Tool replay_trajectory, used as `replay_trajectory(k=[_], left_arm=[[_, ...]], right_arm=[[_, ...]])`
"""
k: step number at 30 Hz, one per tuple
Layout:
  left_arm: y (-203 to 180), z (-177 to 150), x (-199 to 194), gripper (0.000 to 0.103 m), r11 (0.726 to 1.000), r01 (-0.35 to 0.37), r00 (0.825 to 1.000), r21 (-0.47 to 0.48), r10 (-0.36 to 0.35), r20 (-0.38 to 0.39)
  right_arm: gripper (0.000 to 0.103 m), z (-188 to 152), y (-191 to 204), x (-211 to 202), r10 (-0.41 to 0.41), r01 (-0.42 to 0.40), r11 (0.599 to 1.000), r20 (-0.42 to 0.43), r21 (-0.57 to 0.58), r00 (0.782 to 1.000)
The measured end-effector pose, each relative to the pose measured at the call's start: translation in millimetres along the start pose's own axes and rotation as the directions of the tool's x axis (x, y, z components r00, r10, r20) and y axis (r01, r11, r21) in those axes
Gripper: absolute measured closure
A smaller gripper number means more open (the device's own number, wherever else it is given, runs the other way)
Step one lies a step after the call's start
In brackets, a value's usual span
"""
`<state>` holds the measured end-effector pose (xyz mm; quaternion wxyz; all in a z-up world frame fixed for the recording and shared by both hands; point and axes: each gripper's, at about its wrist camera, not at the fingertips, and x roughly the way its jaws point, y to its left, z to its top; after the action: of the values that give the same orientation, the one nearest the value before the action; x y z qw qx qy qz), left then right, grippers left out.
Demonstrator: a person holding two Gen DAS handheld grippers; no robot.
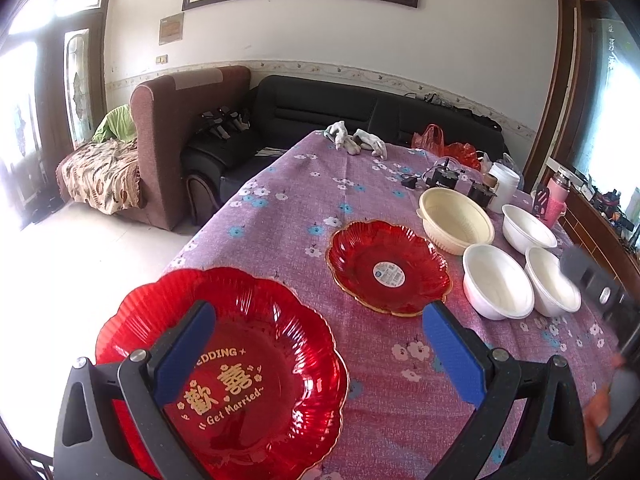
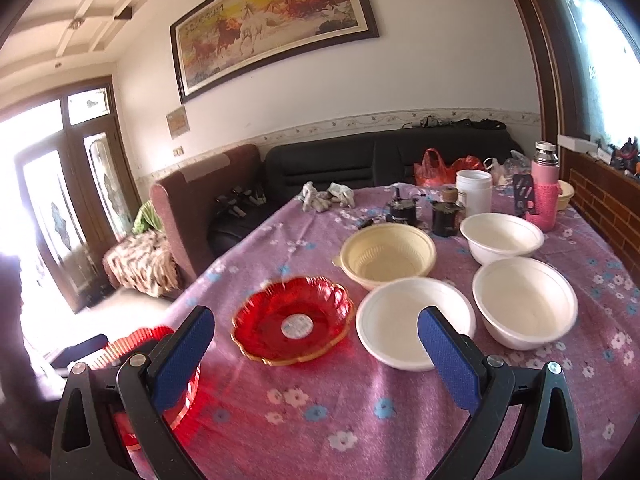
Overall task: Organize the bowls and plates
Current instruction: 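Move both tools down to the rim of the small red flower plate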
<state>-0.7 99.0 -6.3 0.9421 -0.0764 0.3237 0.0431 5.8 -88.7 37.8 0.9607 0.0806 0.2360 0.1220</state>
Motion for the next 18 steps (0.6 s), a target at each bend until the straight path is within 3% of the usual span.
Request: replay_trajectory(k=[6,11,18], left_arm=[[-8.8,12.8,11.3,0.000,1.000,-0.006,1.000,0.018,0.007,-0.012],[-12.0,29.2,34.3,0.000,0.998,0.066,0.993,-0.004,-0.066,-0.097],[-1.2,52.5,58.0,0.000,0.998,0.046,0.989,-0.049,-0.053,-0.135]], right_arm=[[0.000,24.0,-10.0,18.0,0.051,-0.050,0.998,-0.028,0.039,0.998],[0.000,39.1,-21.2,44.4,0.118,-0.110,0.989,-0.083,0.095,0.990],[0.000,50.6,-41.2,80.5,0.246,-0.214,0.941,-0.098,0.262,0.964]])
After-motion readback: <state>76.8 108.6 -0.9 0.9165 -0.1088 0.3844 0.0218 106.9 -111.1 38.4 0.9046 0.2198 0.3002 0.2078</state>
